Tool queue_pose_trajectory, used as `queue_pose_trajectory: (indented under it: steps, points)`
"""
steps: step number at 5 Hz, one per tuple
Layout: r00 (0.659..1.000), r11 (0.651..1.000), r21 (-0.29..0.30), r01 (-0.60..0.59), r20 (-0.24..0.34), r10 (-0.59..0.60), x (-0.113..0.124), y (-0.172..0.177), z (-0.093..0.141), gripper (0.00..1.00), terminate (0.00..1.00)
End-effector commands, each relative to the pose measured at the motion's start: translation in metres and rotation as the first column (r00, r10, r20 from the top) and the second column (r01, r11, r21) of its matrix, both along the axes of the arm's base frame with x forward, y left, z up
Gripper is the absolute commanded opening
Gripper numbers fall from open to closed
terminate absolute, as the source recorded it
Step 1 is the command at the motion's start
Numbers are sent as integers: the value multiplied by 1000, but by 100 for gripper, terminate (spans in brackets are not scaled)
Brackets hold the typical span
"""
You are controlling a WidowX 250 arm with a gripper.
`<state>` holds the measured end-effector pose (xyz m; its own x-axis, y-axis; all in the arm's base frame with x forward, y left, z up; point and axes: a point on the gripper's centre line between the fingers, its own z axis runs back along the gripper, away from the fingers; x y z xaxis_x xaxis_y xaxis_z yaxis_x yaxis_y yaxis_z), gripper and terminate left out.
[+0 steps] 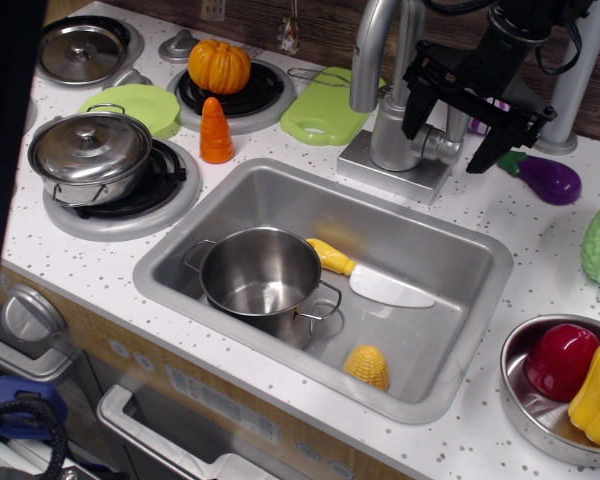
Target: Turn lever vertical to front
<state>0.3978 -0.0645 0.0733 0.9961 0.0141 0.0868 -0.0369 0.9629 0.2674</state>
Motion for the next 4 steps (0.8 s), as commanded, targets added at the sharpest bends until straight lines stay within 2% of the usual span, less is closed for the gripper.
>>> queue_pose_trajectory:
  steps: [1,2,3,4]
  points:
    - [1000,1000,0,0,0,0,0,0,0,100,0]
    - [999,997,68,24,25,-26,5,0,9,100,0]
    - [997,996,80,38,67,-44,12,3,21,100,0]
    - [992,997,56,61,103,-67,21,9,36,100,0]
